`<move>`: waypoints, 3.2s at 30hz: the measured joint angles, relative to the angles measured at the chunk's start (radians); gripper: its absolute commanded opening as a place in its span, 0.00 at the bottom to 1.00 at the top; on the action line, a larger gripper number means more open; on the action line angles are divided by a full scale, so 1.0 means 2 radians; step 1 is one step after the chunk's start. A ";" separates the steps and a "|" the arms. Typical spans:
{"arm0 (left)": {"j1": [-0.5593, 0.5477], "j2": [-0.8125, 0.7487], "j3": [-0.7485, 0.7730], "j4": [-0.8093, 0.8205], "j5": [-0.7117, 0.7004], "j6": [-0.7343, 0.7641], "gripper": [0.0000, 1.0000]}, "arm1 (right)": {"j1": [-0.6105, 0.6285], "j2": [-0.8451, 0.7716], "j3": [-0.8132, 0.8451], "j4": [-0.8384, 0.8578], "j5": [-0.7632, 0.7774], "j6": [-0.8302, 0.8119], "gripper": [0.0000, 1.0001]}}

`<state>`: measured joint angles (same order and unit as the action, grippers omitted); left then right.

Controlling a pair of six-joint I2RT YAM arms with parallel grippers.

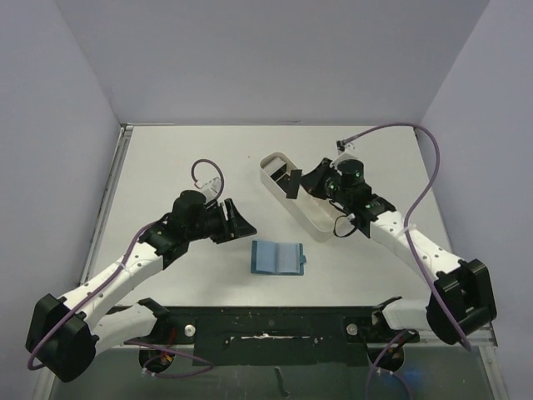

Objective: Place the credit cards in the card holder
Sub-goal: Pick up the credit card from the storage box, then insert the credit card into the card holder.

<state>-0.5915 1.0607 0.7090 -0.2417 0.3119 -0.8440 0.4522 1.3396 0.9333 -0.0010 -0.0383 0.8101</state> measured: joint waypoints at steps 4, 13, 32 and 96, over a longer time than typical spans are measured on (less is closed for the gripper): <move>0.003 0.000 -0.008 0.058 0.029 -0.033 0.51 | 0.000 -0.062 -0.047 0.014 -0.056 -0.027 0.00; 0.008 0.004 -0.043 0.199 0.078 -0.094 0.51 | 0.011 -0.183 -0.148 0.051 -0.158 -0.019 0.00; 0.013 0.048 -0.081 0.388 0.149 -0.181 0.00 | 0.076 -0.211 -0.204 0.177 -0.178 0.072 0.00; -0.002 0.280 -0.101 0.347 0.157 -0.080 0.00 | 0.184 -0.001 -0.158 -0.138 0.119 0.018 0.22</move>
<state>-0.5961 1.6203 0.5060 0.4526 0.6258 -1.0039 0.8207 1.3384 0.6182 -0.2771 0.2005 0.8452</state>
